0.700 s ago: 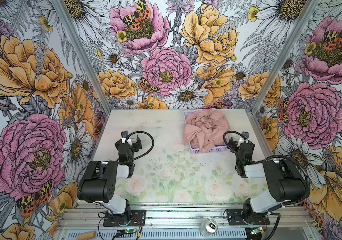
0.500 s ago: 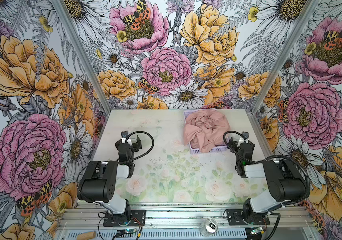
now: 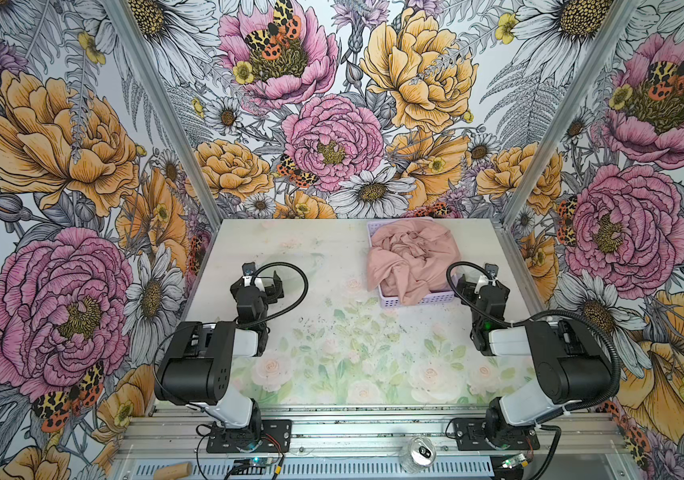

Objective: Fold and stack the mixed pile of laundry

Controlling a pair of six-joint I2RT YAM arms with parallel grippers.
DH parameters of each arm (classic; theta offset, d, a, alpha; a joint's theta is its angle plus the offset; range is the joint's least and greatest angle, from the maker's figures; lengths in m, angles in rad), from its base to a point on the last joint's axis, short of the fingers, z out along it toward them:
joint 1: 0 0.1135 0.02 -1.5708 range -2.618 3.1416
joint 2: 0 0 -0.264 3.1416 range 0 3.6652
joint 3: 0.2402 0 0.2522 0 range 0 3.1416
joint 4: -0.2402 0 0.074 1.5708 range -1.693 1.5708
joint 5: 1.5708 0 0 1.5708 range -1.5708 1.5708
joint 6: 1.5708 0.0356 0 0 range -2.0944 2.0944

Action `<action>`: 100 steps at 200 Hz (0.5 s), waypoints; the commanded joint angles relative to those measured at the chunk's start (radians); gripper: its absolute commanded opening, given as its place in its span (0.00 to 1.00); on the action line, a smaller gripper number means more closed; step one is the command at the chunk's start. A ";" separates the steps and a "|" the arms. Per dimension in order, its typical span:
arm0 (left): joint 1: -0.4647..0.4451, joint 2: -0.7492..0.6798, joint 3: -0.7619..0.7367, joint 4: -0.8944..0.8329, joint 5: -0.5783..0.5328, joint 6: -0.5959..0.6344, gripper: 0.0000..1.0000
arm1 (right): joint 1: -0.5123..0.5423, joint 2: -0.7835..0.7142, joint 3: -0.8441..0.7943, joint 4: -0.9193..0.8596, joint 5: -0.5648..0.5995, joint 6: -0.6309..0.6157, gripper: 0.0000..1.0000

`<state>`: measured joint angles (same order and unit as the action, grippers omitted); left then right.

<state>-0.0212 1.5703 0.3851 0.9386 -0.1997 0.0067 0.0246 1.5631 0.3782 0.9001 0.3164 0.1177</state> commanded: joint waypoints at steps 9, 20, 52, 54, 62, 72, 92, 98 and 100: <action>0.011 -0.021 -0.008 0.000 0.022 -0.006 0.99 | -0.006 -0.025 -0.005 0.008 -0.011 -0.006 1.00; 0.011 -0.021 -0.009 0.004 0.022 -0.006 0.99 | -0.007 -0.026 -0.007 0.008 -0.010 -0.007 1.00; -0.037 -0.221 0.074 -0.327 -0.003 0.038 0.99 | 0.016 -0.140 0.023 -0.137 0.058 -0.011 1.00; -0.040 -0.237 0.089 -0.365 -0.017 0.039 0.99 | 0.018 -0.157 0.035 -0.174 0.075 -0.006 1.00; -0.044 -0.287 0.145 -0.507 -0.035 0.022 0.99 | 0.021 -0.217 0.094 -0.353 0.107 0.017 1.00; -0.045 -0.328 0.202 -0.633 -0.018 -0.012 0.99 | 0.024 -0.270 0.154 -0.514 0.140 0.038 1.00; -0.047 -0.373 0.270 -0.789 0.072 -0.076 0.99 | 0.038 -0.356 0.259 -0.767 0.113 0.081 1.00; -0.048 -0.377 0.287 -0.832 0.094 -0.096 0.99 | 0.051 -0.372 0.296 -0.842 0.096 0.097 1.00; -0.050 -0.378 0.292 -0.847 0.098 -0.104 0.99 | 0.056 -0.378 0.309 -0.866 0.087 0.103 1.00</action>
<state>-0.0635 1.2221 0.6216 0.4034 -0.1841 -0.0132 0.0494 1.2705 0.5617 0.4107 0.4007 0.1497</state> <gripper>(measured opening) 0.989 0.996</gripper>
